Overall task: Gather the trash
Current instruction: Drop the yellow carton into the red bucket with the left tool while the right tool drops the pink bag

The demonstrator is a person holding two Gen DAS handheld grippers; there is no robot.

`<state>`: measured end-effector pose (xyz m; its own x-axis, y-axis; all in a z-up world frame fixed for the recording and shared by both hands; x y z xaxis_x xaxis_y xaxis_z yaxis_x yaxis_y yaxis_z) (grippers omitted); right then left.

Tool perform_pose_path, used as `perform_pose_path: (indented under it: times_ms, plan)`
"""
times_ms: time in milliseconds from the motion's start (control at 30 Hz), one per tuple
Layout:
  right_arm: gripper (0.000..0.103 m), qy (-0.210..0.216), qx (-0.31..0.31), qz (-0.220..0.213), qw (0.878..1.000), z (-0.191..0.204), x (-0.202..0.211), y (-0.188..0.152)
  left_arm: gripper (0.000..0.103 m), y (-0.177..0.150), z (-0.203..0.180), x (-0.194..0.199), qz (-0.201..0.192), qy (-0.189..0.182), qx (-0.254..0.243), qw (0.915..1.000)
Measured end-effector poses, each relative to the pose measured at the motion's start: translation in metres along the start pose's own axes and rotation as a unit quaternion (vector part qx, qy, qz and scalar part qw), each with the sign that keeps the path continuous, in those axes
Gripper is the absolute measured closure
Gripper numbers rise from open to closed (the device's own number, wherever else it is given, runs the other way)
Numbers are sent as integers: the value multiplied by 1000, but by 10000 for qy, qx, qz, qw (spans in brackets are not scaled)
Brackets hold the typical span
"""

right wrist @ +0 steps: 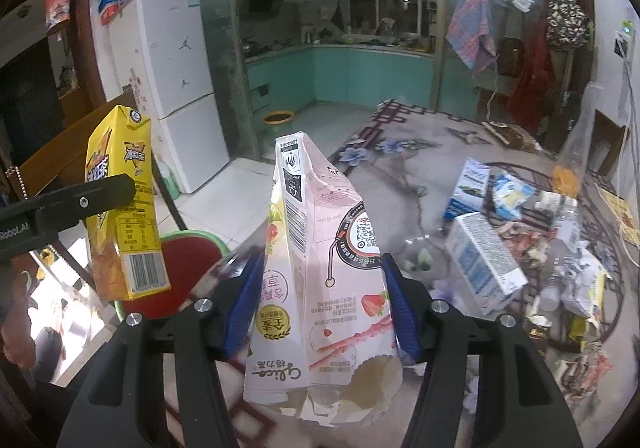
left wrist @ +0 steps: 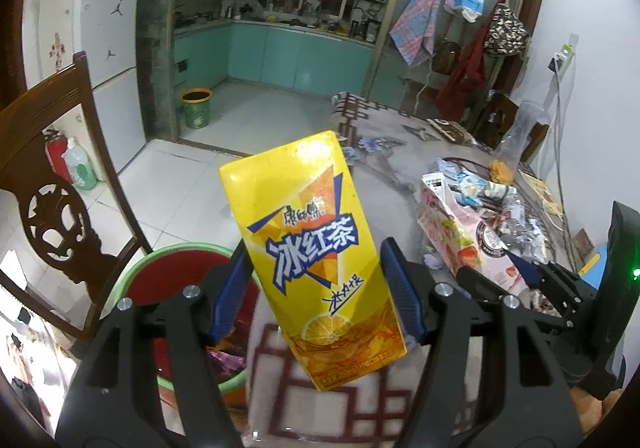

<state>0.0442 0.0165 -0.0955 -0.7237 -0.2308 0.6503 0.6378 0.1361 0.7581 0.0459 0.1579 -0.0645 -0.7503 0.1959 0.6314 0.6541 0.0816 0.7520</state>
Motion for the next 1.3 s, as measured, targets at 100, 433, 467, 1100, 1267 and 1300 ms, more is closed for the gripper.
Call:
perform_pose_path:
  times_ms: [100, 433, 467, 1100, 1267, 1300]
  plan:
    - [46, 215, -60, 45, 9997, 11, -7, 3, 40, -5, 20, -5, 88, 287, 7, 9996]
    - [46, 1456, -729, 587, 9849, 71, -45, 14, 40, -25, 108, -13, 412, 1003, 685, 9917]
    - [46, 1553, -786, 639, 9827, 76, -48, 14, 41, -26, 114, -13, 420, 1077, 699, 9908]
    - [29, 2339, -1157, 816, 9619, 119, -64, 28, 32, -36, 141, -20, 631, 1521, 892, 9823]
    - [27, 1875, -1222, 543, 9731, 72, -38, 21, 26, -35, 132, -22, 628, 1409, 908, 9838]
    - [26, 1746, -1191, 530, 9760, 60, -32, 16, 25, -33, 130, -22, 616, 1359, 941, 9843]
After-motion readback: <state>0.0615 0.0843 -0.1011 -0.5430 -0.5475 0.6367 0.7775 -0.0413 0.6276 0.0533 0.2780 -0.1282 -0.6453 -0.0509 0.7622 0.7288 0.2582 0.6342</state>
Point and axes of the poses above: each gripper's, at about its wrist camera, not at the fingertips, and x roughly against the way its jaws point, z to its left, y to its top, the point moved 10 cm from there along -x, roughly the way its jaws point
